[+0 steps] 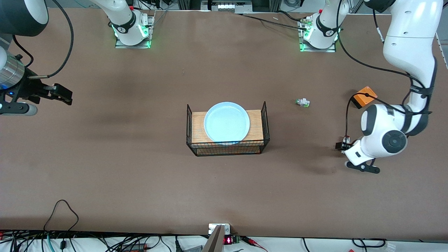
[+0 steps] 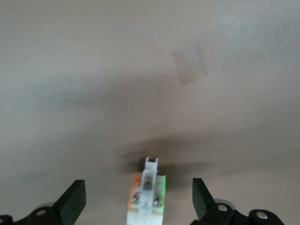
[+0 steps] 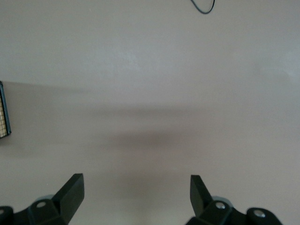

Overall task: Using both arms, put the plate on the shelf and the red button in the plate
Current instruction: 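Lift the white button with the left gripper toward the plate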

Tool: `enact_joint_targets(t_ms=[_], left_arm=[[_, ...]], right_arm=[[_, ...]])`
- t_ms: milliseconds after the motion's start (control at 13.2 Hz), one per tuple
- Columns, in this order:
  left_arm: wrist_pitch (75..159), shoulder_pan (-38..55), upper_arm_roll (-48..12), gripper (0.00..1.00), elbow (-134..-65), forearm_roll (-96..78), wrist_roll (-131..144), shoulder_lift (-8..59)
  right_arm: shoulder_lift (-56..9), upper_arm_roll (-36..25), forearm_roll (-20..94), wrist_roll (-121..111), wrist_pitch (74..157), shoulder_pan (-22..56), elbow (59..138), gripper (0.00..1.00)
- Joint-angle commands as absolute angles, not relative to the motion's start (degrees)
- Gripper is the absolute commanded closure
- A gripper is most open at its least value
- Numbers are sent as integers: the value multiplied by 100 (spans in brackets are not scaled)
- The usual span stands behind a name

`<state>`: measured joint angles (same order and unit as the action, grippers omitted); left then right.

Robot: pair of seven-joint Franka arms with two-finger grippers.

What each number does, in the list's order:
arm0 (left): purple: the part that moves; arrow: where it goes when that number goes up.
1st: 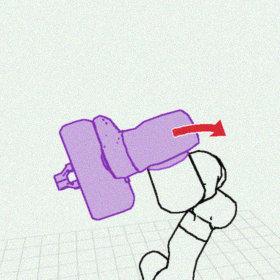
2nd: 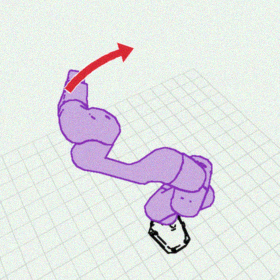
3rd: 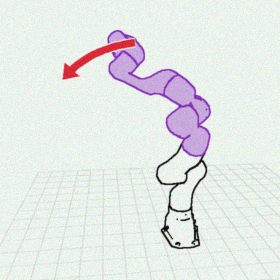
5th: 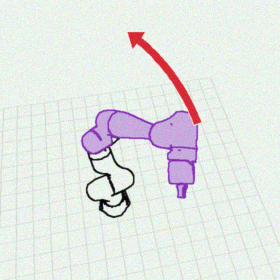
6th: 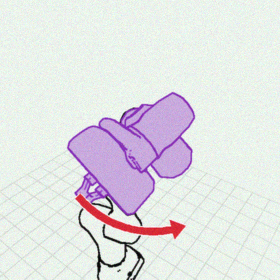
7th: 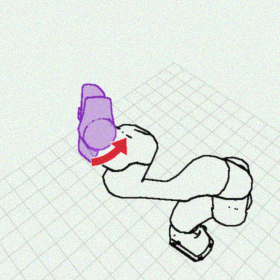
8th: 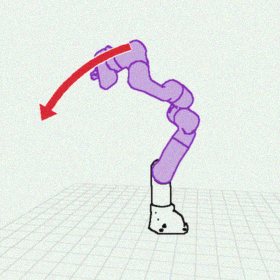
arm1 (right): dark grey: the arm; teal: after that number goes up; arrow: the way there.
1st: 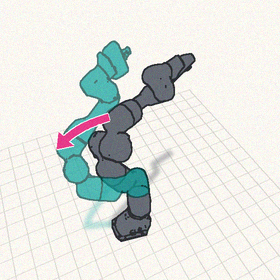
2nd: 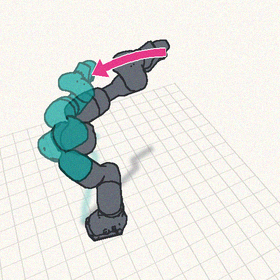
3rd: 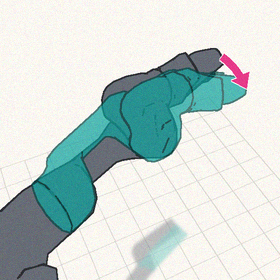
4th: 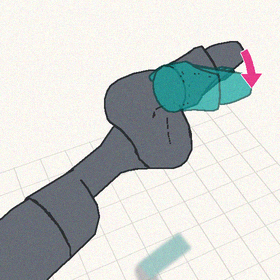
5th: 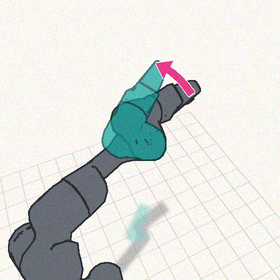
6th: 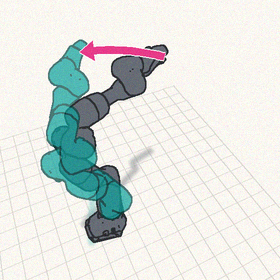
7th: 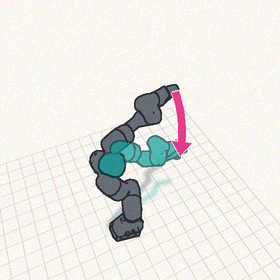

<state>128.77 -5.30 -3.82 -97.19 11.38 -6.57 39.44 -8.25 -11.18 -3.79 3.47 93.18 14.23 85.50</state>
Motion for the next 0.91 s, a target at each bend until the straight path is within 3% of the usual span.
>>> enact_joint_targets(t_ms=[0,531,683,834], left_arm=[[13096,-545,-396,5,-9888,1257,-765,3937],[12236,-474,-404,85,-9809,1257,-773,3876],[12191,-475,-439,93,-9643,1248,-756,3867],[11929,-396,-597,93,-9441,1239,-738,3605]], right_arm=[[-694,-967,-220,272,9781,1196,8780,0],[-378,-958,315,264,9668,863,8956,0],[-317,-958,221,246,9161,817,9009,0],[-308,-958,193,263,9009,809,9009,0]])
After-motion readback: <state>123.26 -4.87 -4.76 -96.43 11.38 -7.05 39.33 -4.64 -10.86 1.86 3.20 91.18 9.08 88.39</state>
